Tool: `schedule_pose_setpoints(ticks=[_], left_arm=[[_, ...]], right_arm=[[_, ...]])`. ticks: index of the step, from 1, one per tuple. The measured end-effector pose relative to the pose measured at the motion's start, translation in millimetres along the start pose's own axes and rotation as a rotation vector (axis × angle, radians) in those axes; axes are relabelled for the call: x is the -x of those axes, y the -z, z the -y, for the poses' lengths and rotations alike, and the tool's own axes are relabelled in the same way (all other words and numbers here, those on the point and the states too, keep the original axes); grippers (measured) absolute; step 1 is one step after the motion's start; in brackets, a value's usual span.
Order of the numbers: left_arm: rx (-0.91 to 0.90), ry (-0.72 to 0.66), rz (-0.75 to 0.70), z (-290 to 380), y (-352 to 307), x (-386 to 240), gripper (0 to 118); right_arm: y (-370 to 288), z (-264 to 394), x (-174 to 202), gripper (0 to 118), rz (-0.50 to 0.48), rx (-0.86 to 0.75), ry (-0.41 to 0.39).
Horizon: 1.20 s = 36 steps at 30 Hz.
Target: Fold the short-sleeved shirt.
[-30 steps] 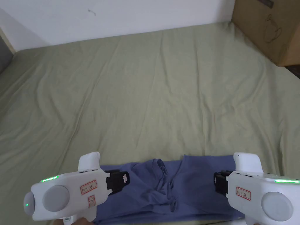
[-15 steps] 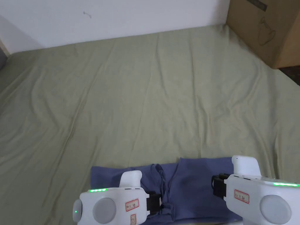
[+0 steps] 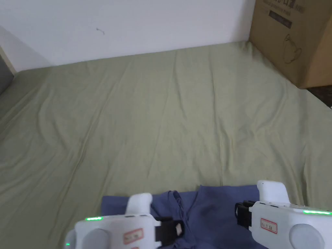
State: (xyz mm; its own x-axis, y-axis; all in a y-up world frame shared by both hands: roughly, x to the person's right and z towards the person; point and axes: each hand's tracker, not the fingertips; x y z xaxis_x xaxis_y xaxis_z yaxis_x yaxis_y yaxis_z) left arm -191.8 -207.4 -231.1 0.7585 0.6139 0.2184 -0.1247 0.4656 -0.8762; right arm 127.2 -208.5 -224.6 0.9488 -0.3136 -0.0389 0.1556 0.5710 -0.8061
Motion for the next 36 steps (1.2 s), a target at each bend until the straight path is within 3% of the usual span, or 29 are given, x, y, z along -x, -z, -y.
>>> schedule_pose_setpoints(ticks=[10, 11, 12, 13, 14, 15, 16, 22, 25, 26, 27, 28, 32, 36], left_arm=[[-0.171, -0.26, -0.125, 6.4, -95.7, 132.4, 6], [-0.175, -0.273, -0.118, 7.8, -96.7, 138.7, 17], [-0.169, -0.279, -0.116, 8.1, -96.6, 143.3, 39], [-0.16, -0.293, -0.104, 7.9, -93.5, 147.1, 76], [-0.135, -0.307, -0.091, 7.3, -88.2, 150.3, 99], [-0.123, -0.323, -0.08, 8.4, -82.6, 153.4, 112], [-0.116, -0.345, -0.05, 9.4, -76.6, 156.5, 117], [-0.169, -0.482, 0.135, 12.0, -49.9, 166.7, 116], [-0.129, -0.547, 0.237, 12.4, -39.7, 170.6, 102], [-0.135, -0.559, 0.231, 12.4, -37.4, 171.9, 82], [-0.113, -0.542, 0.151, 14.9, -30.6, 175.5, 35], [-0.093, -0.52, 0.112, 15.4, -27.3, 177.6, 11], [-0.091, -0.528, 0.162, 9.3, -44.5, 180.1, 10], [-0.101, -0.441, 0.069, -0.9, -78.7, 185.5, 9]], right_arm=[[8.7, 1.1, 17.2, 0, -0.008, 0.018, -0.029], [10.6, 0.6, 20.2, 0, -0.01, 0.022, -0.034], [9.0, 0.6, 25.6, 0, -0.013, 0.026, -0.037], [9.8, -0.1, 28.6, 0, -0.016, 0.03, -0.039], [10.6, -0.9, 31.5, 0, -0.021, 0.033, -0.042], [10.7, -1.5, 34.4, 0, -0.024, 0.034, -0.044], [12.2, -3.5, 35.1, 0, -0.03, 0.034, -0.051], [17.6, -5.8, 42.6, 0, -0.021, 0.049, -0.103], [19.7, -5.3, 43.0, 0, -0.028, 0.064, -0.09], [19.9, -4.7, 43.2, 0, -0.03, 0.066, -0.09], [20.1, -3.8, 44.1, 0, -0.028, 0.069, -0.094], [19.8, -3.3, 44.7, 0, -0.026, 0.071, -0.104], [18.7, -3.7, 43.2, 0, -0.032, 0.084, -0.114], [18.6, -6.3, 42.9, 0, -0.026, 0.08, -0.103]])
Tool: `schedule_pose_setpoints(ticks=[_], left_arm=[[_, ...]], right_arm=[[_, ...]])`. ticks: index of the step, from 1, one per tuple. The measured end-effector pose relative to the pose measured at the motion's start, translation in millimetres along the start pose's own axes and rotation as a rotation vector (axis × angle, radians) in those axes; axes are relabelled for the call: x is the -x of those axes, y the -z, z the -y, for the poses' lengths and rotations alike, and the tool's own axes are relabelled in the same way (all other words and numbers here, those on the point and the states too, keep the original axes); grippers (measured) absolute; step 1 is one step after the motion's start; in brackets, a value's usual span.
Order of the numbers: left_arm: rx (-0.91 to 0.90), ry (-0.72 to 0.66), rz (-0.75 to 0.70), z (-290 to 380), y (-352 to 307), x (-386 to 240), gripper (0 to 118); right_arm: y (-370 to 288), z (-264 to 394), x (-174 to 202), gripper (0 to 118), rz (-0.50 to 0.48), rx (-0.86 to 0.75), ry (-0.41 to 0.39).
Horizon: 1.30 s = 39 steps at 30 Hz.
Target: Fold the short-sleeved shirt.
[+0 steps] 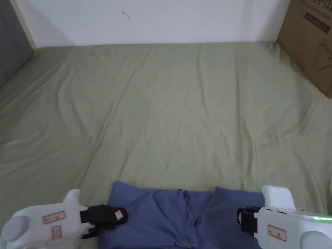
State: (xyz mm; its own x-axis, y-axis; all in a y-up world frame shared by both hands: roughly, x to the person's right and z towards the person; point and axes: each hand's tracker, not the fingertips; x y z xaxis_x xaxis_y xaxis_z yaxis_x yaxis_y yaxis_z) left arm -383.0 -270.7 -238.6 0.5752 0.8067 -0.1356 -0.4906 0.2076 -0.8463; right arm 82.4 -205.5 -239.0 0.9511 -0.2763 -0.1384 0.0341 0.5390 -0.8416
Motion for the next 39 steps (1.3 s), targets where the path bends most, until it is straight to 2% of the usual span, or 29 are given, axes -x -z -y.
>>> schedule_pose_setpoints(ticks=[2, 8, 11, 15, 20, 25, 28, 29, 30, 33, 34, 35, 36, 37, 38, 39], left_arm=[[-0.034, -0.002, -0.012, -6.4, -25.9, 3.7, 9], [-0.147, -0.03, -0.204, -17.8, -98.0, 22.7, 9], [-0.178, -0.049, -0.206, -12.1, -112.2, 26.2, 9], [-0.186, -0.004, -0.232, -5.0, -106.5, 2.0, 9], [-0.218, 0.105, -0.204, -7.7, -107.1, -60.5, 9], [-0.178, 0.266, -0.175, -1.6, -77.0, -143.0, 9], [-0.107, 0.306, -0.117, 8.8, -34.7, -179.3, 9], [-0.067, 0.359, -0.085, 13.6, -15.7, -188.7, 9], [-0.025, 0.405, -0.054, 17.8, 4.5, -193.3, 9], [0.09, 0.426, -0.082, 34.3, 61.3, -203.1, 10], [0.135, 0.459, -0.071, 39.1, 77.4, -203.5, 14], [0.183, 0.468, -0.055, 41.4, 94.9, -198.2, 24], [0.221, 0.447, -0.033, 44.0, 108.3, -195.3, 41], [0.244, 0.416, -0.028, 46.5, 116.5, -193.6, 68], [0.249, 0.377, -0.024, 49.3, 122.0, -192.6, 88], [0.249, 0.37, -0.006, 49.3, 124.9, -190.2, 103]], right_arm=[[-0.7, -0.5, -0.4, 0, 0.002, -0.002, 0.005], [-0.7, 0.8, -4.0, 0, -0.002, 0.003, 0.01], [-0.6, 3.9, -6.5, 0, -0.007, 0.004, 0.031], [3.3, 7.9, -10.7, 0, -0.015, 0.014, 0.046], [-7.3, 8.0, -14.1, 0, -0.014, -0.004, 0.032], [-14.1, 4.8, -29.5, 0, -0.058, -0.029, 0.089], [-17.3, 5.3, -32.4, 0, -0.019, -0.039, 0.063], [-18.0, 6.0, -34.3, 0, -0.01, -0.04, 0.059], [-18.7, 6.6, -37.6, 0, -0.011, -0.041, 0.065], [-19.2, 9.2, -49.5, 0, -0.032, -0.047, 0.126], [-19.7, 10.5, -52.2, 0, -0.031, -0.05, 0.133], [-19.6, 11.6, -54.8, 0, -0.024, -0.049, 0.137], [-21.0, 12.1, -53.9, 0, -0.02, -0.047, 0.14], [-21.1, 12.8, -56.0, 0, -0.018, -0.042, 0.144], [-21.5, 13.8, -58.7, 0, -0.016, -0.037, 0.148], [-22.1, 15.1, -61.6, 0, -0.015, -0.036, 0.151]])
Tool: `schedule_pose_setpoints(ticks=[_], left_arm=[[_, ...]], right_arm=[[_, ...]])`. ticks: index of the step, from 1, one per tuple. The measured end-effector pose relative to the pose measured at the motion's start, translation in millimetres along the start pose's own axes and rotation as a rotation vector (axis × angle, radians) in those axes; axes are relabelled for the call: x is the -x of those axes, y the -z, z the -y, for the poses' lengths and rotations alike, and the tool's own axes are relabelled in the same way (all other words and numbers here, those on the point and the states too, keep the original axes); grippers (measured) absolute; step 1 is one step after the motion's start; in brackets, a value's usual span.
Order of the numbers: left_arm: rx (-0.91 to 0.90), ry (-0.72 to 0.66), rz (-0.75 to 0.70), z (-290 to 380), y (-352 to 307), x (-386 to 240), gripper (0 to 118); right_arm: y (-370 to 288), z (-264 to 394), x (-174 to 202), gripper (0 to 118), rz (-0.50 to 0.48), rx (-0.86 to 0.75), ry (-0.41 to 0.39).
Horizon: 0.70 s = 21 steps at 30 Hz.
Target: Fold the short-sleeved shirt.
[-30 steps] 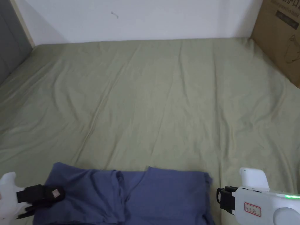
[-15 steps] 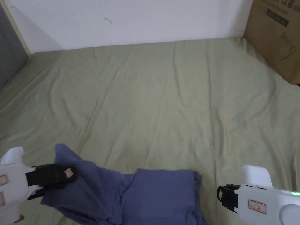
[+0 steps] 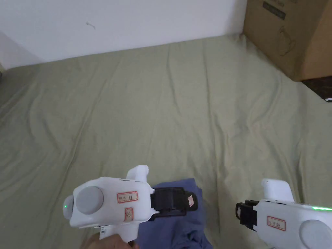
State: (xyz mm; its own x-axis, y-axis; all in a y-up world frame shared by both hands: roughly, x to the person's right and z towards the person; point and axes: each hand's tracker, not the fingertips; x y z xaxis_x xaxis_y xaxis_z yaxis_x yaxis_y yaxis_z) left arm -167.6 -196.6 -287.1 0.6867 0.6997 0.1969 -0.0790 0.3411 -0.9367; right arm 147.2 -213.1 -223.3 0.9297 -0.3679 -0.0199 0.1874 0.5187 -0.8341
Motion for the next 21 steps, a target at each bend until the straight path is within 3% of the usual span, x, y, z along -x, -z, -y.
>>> schedule_pose_setpoints(ticks=[1, 3, 5, 6, 7, 8, 12, 15, 21], left_arm=[[-0.004, -0.002, 0.014, 0.2, -0.3, 3.2, 111], [-0.049, -0.022, 0.019, -0.6, -11.8, 8.5, 110], [-0.084, -0.055, 0.005, -1.1, -28.9, 16.9, 97], [-0.127, -0.071, -0.001, -0.4, -38.9, 23.1, 77], [-0.158, -0.077, -0.006, 0.4, -47.5, 29.0, 38], [-0.178, -0.076, -0.028, 0.7, -54.3, 30.5, 13], [-0.111, -0.074, -0.189, 7.4, -46.9, 56.2, 3], [-0.032, -0.121, -0.124, 17.3, -23.4, 69.0, 2], [0.026, -0.06, -0.069, 27.5, 23.9, 35.0, 2]], right_arm=[[-0.1, 0.4, -3.3, 0, 0.004, 0.001, 0.003], [0.1, 0.9, -7.3, 0, 0.01, 0.006, 0.009], [2.3, 0.6, -8.3, 0, 0.012, 0.007, 0.022], [3.1, 0.5, -8.5, 0, 0.01, 0.006, 0.027], [3.8, 0.4, -8.1, 0, 0.007, 0.006, 0.03], [5.0, 0.3, -7.3, 0, 0.004, 0.006, 0.031], [10.0, 0.2, -0.2, 0, -0.01, 0.01, 0.016], [13.1, 0.1, 6.3, 0, -0.021, 0.012, 0.009], [14.4, 1.9, 9.9, 0, -0.025, 0.022, -0.006]])
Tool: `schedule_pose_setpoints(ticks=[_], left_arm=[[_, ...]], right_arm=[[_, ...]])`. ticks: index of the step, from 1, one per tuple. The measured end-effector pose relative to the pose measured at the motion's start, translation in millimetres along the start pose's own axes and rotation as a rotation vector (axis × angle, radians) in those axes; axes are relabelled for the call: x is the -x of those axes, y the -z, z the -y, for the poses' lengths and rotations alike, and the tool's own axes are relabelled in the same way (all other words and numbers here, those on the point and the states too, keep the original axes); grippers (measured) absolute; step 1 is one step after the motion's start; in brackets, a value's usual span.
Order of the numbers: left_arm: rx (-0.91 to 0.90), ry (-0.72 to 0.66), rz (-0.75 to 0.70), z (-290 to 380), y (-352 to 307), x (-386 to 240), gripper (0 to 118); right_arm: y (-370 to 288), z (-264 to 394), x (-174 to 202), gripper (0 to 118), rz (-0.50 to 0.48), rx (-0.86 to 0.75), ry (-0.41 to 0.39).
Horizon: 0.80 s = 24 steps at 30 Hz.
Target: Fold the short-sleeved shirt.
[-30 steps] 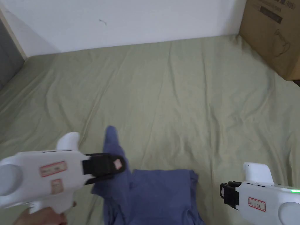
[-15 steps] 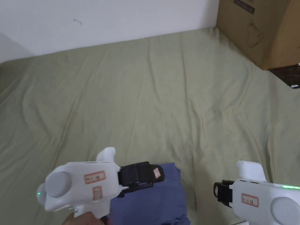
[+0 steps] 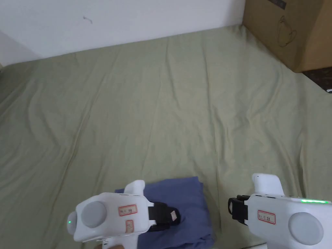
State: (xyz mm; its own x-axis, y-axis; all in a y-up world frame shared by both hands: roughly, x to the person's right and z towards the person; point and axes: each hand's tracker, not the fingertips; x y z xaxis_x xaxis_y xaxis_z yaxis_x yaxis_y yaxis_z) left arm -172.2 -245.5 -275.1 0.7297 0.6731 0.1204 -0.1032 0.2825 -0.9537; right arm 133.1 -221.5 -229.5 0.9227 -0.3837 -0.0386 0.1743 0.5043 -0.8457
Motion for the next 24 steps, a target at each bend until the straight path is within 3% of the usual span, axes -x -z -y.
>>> schedule_pose_setpoints(ticks=[14, 19, 24], left_arm=[[0.159, 0.289, -0.043, 24.2, 61.6, -74.1, 2], [0.055, 0.188, 0.039, 13.8, 19.1, -61.4, 2], [-0.142, 0.058, 0.055, 3.5, -69.9, -10.7, 2]], right_arm=[[-5.5, 5.7, -13.7, 0, 0.025, 0.011, 0.032], [-14.4, -0.8, -6.9, 0, 0.014, -0.005, 0.012], [-24.2, -22.8, 32.1, 0, -0.042, -0.028, -0.129]])
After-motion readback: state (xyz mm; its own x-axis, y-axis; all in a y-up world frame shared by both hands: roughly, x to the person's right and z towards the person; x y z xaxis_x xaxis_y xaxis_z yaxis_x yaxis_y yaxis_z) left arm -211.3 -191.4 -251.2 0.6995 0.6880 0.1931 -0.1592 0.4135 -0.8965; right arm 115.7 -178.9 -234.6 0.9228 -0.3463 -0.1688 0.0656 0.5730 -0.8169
